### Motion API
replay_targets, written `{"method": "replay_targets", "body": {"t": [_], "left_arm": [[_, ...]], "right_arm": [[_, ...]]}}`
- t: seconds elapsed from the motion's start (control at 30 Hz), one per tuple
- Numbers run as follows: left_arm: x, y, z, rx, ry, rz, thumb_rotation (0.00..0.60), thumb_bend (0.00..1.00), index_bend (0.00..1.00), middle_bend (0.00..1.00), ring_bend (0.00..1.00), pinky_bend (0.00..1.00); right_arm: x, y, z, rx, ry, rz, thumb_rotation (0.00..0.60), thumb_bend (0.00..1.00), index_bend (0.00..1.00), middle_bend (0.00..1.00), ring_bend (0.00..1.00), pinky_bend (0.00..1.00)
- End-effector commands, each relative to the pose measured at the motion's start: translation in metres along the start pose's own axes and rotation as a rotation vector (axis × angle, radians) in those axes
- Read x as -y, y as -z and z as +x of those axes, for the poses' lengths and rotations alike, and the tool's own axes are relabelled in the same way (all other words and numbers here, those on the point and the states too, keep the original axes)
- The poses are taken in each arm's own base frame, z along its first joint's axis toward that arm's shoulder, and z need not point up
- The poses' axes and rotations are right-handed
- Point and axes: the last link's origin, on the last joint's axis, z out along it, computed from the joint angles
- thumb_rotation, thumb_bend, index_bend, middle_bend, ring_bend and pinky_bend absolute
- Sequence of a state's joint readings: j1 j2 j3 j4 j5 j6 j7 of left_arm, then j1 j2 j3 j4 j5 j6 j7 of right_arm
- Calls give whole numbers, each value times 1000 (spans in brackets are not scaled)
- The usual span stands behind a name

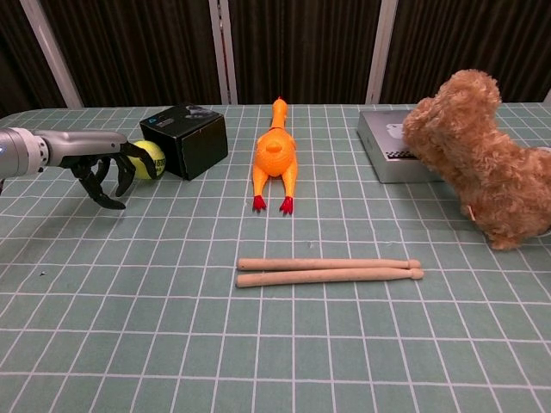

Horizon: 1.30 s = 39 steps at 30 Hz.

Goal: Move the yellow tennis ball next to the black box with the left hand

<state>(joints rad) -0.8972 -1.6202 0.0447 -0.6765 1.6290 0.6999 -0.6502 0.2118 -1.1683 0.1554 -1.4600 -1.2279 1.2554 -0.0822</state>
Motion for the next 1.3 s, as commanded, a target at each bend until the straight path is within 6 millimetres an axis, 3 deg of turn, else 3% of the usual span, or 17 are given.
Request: {"method": "replay_targets", "body": {"t": [0.03, 0.27, 0.4, 0.5, 0.67, 0.73, 1.07, 1.3], "left_arm": [[-3, -6, 2, 4, -2, -7, 600, 202, 252, 549, 366, 535], [-8, -18, 8, 3, -2, -24, 600, 203, 275, 528, 365, 424], [-9, -23, 13, -7, -12, -28, 600, 202, 276, 464, 327, 357], [-9, -27, 15, -7, -23, -26, 600, 203, 273, 390, 254, 295], [-9, -30, 16, -15, -49, -35, 600, 204, 255, 223, 39, 81], [-9, -30, 16, -20, -58, -37, 600, 205, 248, 179, 5, 33], [-4, -24, 12, -29, -76, -51, 600, 206, 197, 108, 0, 0], [5, 0, 10, -38, -68, -88, 600, 185, 153, 108, 0, 0]], "right_arm": [[-1, 0, 0, 0, 0, -5, 600, 400, 0, 0, 0, 0], [-3, -1, -1, 1, -1, -16, 600, 400, 0, 0, 0, 0], [-4, -2, 0, 1, -2, -17, 600, 400, 0, 0, 0, 0], [-4, -2, 0, -2, -3, -19, 600, 399, 0, 0, 0, 0], [-5, -2, 0, 0, -5, -22, 600, 400, 0, 0, 0, 0], [-5, -3, 0, 3, -3, -23, 600, 400, 0, 0, 0, 0], [-4, -6, 0, 7, 2, -19, 600, 400, 0, 0, 0, 0], [-2, -2, -3, 13, 12, -11, 600, 400, 0, 0, 0, 0]]}}
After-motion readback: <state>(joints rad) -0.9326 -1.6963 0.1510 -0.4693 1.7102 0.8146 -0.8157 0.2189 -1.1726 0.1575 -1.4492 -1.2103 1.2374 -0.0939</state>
